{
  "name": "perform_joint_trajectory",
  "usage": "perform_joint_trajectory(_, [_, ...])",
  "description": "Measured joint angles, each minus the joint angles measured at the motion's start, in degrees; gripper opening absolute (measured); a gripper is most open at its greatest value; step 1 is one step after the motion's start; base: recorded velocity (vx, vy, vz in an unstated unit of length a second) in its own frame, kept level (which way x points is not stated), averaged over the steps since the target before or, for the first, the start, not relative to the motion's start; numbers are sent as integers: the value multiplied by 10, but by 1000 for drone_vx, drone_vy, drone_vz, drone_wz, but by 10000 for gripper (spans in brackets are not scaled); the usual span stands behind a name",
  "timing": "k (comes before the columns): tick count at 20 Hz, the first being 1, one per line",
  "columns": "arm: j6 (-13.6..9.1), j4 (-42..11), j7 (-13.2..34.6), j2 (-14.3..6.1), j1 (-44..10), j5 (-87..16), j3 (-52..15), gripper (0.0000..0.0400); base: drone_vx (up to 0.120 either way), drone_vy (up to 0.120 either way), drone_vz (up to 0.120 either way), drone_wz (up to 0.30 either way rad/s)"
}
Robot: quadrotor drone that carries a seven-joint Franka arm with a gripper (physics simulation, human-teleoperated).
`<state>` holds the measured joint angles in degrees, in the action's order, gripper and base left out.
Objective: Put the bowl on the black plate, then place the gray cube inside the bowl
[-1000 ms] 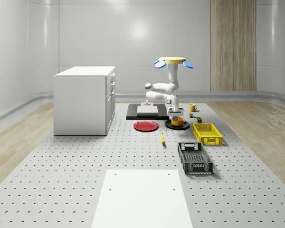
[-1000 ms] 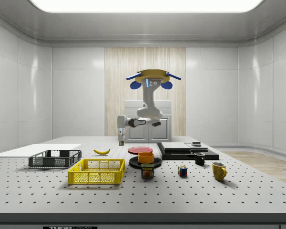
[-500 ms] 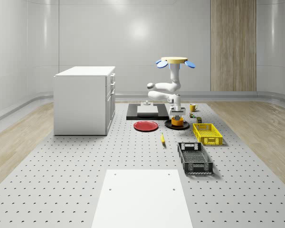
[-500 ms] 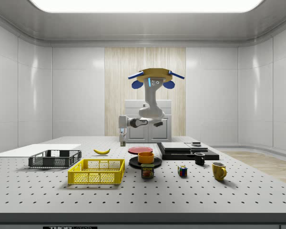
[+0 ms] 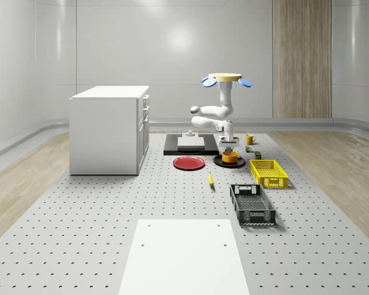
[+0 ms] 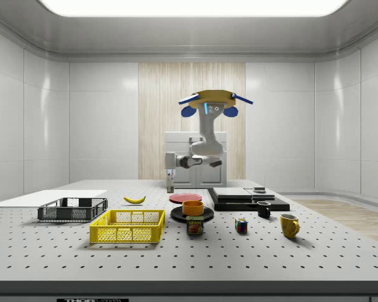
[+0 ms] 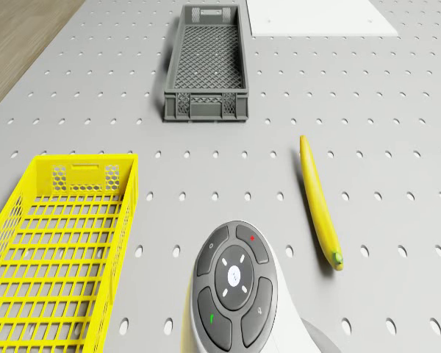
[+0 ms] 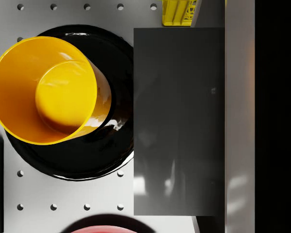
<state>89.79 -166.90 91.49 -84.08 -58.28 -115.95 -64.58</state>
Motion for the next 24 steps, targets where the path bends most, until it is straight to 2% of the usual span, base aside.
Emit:
perform_joint_trajectory(3, [0,0,0,0,0,0,0,250,-120,0,-107,0])
perform_joint_trajectory(9, [0,0,0,-1,0,0,0,250,-120,93,0,0])
perform_joint_trajectory(11, [1,0,0,-1,0,0,0,250,-120,0,-20,0])
perform_joint_trajectory(17, [1,0,0,-1,0,0,0,250,-120,0,-113,0])
perform_joint_trajectory(19, [1,0,0,-1,-1,1,0,250,-120,0,0,0])
perform_joint_trajectory(24, [1,0,0,-1,-1,1,0,250,-120,88,0,0])
